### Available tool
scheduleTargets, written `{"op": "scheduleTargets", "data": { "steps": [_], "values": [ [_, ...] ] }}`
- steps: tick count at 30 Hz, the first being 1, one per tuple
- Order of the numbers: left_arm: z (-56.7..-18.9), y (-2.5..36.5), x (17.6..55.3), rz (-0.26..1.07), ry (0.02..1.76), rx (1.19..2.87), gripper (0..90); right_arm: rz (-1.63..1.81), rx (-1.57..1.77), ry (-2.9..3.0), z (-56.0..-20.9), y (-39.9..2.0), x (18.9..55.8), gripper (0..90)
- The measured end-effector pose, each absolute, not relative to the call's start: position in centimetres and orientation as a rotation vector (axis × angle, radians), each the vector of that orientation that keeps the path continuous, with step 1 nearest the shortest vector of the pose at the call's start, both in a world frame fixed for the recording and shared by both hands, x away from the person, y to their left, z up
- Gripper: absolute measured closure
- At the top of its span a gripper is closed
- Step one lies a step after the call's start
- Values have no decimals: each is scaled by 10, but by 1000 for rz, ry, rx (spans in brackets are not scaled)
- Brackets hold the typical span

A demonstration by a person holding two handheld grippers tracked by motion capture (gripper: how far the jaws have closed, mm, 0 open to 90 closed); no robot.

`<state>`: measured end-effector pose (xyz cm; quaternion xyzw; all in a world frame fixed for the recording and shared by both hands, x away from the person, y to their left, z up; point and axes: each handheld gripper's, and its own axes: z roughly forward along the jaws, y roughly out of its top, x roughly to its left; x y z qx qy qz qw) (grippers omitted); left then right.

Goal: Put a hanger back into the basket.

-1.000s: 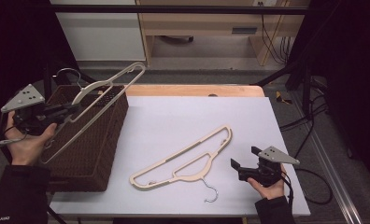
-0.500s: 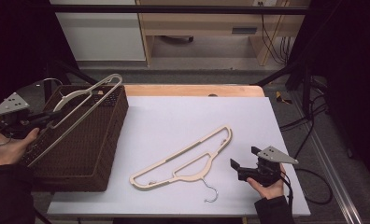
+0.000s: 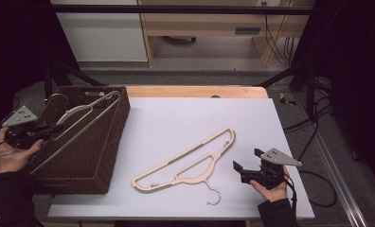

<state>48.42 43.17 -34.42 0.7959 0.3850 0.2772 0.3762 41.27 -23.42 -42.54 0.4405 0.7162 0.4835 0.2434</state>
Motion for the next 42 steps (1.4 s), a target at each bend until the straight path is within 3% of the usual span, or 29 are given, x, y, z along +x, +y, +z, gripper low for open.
{"op": "scheduleTargets", "data": {
  "steps": [10,14,24,35,42],
  "values": [
    [-371,411,479,699,981,2153,852,1322,1203,1958,-425,-234,412,73],
    [-373,404,476,630,998,2209,794,1322,1204,1958,-425,-234,412,73],
    [-366,404,469,654,953,2233,674,1324,1195,1959,-424,-233,411,73],
    [-329,393,439,766,1013,1842,330,1335,1171,1966,-421,-231,410,74],
    [-315,357,423,789,949,1712,205,1351,1153,1969,-416,-227,407,75]
  ]
}}
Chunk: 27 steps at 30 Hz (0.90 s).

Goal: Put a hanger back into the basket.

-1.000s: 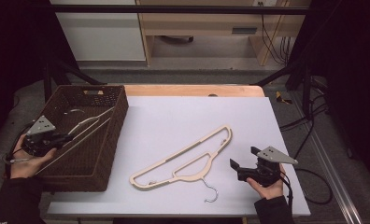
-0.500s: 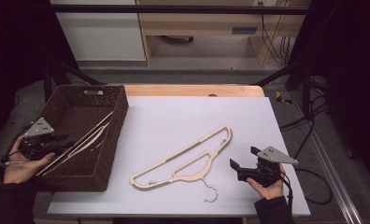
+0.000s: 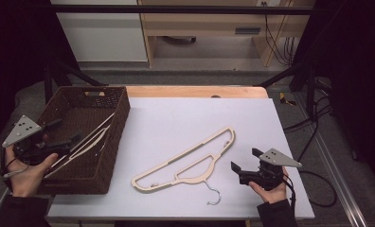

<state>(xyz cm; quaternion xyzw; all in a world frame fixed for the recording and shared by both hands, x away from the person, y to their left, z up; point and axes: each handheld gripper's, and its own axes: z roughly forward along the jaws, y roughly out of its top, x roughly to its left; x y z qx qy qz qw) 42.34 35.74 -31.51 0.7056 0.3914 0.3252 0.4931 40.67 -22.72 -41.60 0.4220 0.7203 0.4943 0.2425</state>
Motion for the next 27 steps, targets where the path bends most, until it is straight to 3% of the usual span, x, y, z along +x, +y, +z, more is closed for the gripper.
{"op": "scheduleTargets", "data": {
  "steps": [9,27],
  "values": [
    [-321,303,411,712,867,1674,80,1369,1148,1999,-412,-219,403,83],
    [-376,216,395,571,718,1820,65,1376,1158,2079,-422,-205,401,100]
  ]
}}
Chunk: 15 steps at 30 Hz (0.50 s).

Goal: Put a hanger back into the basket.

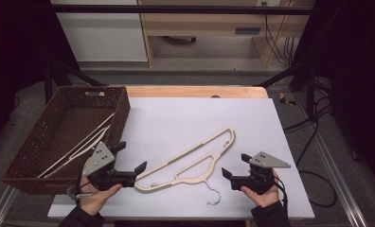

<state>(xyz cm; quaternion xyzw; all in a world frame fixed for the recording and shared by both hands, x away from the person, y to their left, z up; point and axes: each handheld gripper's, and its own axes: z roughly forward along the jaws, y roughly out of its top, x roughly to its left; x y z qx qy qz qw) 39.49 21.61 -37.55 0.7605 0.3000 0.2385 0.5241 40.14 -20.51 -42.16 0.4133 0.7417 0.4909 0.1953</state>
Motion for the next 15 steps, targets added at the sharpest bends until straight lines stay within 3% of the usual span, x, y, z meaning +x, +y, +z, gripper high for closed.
{"op": "scheduleTargets", "data": {
  "steps": [15],
  "values": [
    [-429,191,400,448,743,1911,71,1345,1188,2167,-441,-188,402,158]
  ]
}}
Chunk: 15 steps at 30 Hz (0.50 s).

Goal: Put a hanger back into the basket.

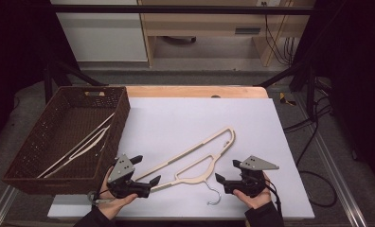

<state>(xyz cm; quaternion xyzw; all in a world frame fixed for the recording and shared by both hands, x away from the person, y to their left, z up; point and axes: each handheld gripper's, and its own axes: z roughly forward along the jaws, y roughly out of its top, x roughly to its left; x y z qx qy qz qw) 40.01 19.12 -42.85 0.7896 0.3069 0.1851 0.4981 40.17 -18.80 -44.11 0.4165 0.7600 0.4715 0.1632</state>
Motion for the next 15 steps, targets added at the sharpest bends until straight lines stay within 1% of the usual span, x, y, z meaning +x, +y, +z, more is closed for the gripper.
{"op": "scheduleTargets", "data": {
  "steps": [3,8,15],
  "values": [
    [-435,187,401,441,738,1949,69,1332,1192,2191,-445,-183,400,173],
    [-441,188,403,431,748,1959,69,1293,1183,2245,-450,-175,399,194],
    [-444,189,405,416,752,1965,69,1232,1206,2310,-461,-164,396,277]
  ]
}}
